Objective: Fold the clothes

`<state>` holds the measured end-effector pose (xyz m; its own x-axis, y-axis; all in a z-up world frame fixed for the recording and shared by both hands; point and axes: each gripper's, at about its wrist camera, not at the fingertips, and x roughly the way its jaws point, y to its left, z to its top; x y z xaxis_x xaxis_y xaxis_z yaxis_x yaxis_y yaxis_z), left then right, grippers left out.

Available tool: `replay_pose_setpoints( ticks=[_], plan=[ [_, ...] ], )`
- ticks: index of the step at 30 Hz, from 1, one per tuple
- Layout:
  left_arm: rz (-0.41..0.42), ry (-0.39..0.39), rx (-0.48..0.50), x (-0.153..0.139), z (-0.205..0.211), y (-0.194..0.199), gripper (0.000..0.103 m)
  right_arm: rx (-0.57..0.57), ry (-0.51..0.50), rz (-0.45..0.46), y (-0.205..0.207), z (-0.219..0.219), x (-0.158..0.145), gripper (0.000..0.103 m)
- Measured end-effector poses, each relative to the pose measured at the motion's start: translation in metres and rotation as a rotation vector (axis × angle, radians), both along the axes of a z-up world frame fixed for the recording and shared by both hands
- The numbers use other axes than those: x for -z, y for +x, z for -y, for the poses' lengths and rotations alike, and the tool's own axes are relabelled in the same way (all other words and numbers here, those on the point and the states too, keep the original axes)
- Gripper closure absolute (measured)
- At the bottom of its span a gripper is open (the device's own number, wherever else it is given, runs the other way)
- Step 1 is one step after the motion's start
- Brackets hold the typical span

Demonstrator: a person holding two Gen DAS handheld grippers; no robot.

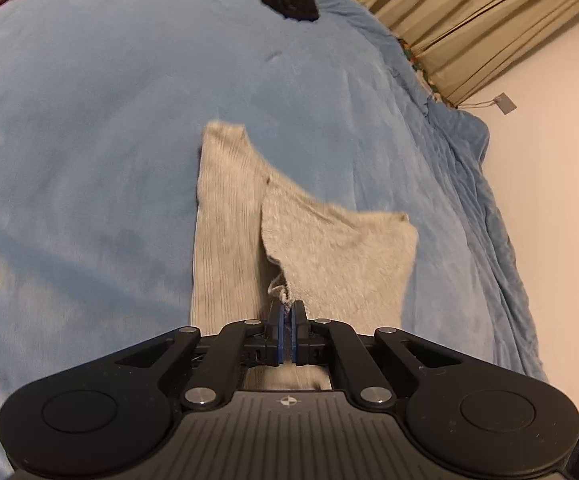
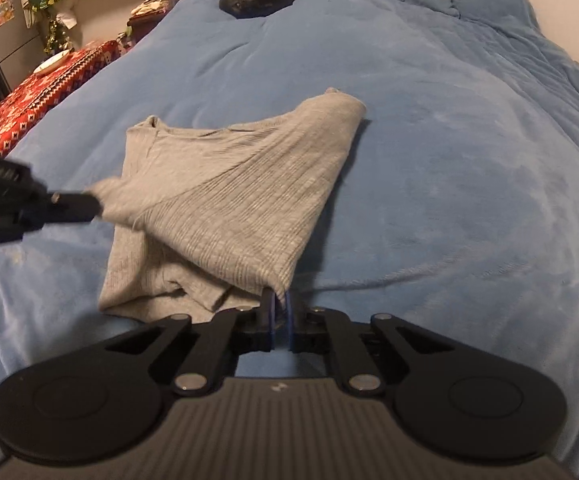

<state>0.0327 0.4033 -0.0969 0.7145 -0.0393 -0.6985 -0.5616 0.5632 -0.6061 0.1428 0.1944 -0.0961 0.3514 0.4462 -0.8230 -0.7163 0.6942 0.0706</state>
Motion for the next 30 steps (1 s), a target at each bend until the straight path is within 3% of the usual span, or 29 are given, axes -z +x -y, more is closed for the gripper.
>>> replay_pose_setpoints(
  ticks=[7, 12, 17, 21, 25, 30],
  plan=[
    [-0.074, -0.048, -0.023, 0.042, 0.012, 0.003, 0.100, 0.025, -0.015, -0.023, 0.002, 0.003, 0.020, 0.099],
    [-0.082, -0.022, 0.058, 0.034, 0.019, 0.000, 0.098, 0.046, -0.012, -0.051, 0.005, 0.009, 0.021, 0.100],
    [-0.080, 0.081, 0.065, 0.014, -0.001, 0.011, 0.090, 0.061, 0.028, -0.067, 0.014, 0.019, 0.006, 0.095],
    [-0.038, 0.194, 0.055, -0.004, -0.024, 0.033, 0.077, 0.067, 0.042, -0.040, 0.029, 0.018, -0.010, 0.092],
    [-0.015, 0.304, 0.082, -0.007, -0.041, 0.069, 0.076, 0.084, 0.064, -0.020, 0.051, 0.006, -0.015, 0.092],
    [-0.056, 0.463, 0.204, 0.008, -0.034, 0.099, 0.080, 0.103, 0.083, -0.003, 0.070, -0.012, -0.011, 0.091]
  ],
)
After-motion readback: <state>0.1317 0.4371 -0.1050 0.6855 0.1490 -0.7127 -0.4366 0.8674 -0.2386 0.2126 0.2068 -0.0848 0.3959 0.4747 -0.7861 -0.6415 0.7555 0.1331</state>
